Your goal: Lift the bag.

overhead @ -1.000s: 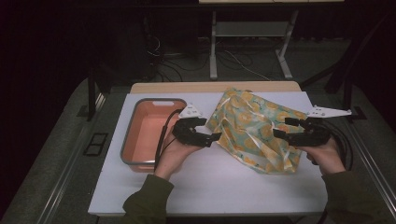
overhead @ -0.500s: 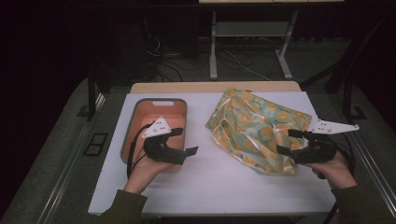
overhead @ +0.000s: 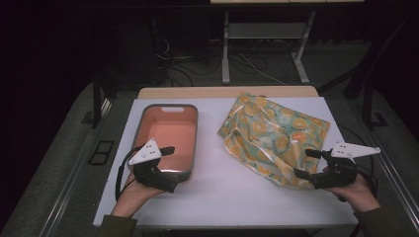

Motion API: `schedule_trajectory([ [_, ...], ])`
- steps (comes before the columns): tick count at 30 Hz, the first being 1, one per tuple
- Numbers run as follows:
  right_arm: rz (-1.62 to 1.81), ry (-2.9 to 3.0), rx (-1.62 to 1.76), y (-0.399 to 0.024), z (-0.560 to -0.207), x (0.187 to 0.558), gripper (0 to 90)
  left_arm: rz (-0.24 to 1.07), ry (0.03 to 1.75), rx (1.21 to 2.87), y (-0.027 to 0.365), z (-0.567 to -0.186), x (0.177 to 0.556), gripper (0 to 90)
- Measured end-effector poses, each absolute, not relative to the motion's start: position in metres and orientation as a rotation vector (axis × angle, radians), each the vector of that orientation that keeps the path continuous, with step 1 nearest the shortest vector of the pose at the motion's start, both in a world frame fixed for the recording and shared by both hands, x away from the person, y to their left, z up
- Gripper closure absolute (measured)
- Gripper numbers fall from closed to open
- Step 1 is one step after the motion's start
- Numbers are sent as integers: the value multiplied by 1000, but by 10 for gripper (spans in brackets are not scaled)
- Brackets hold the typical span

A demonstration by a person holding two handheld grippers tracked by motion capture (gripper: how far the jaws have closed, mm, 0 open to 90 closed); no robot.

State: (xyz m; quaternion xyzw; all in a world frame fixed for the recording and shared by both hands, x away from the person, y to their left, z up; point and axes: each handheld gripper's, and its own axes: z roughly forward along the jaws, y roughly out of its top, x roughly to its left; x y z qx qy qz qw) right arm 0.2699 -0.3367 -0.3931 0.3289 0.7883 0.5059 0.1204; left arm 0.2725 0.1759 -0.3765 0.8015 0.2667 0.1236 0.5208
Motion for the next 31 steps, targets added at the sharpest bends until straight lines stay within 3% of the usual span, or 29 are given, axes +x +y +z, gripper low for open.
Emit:
schedule_trajectory([
  [16, 1399, 2356, 929, -333, -420, 268, 118, 304, 663, 1908, 193, -391, 269, 0],
  [31, 1398, 2357, 932, -333, -420, 269, 118, 298, 669, 1907, 193, -391, 269, 0],
])
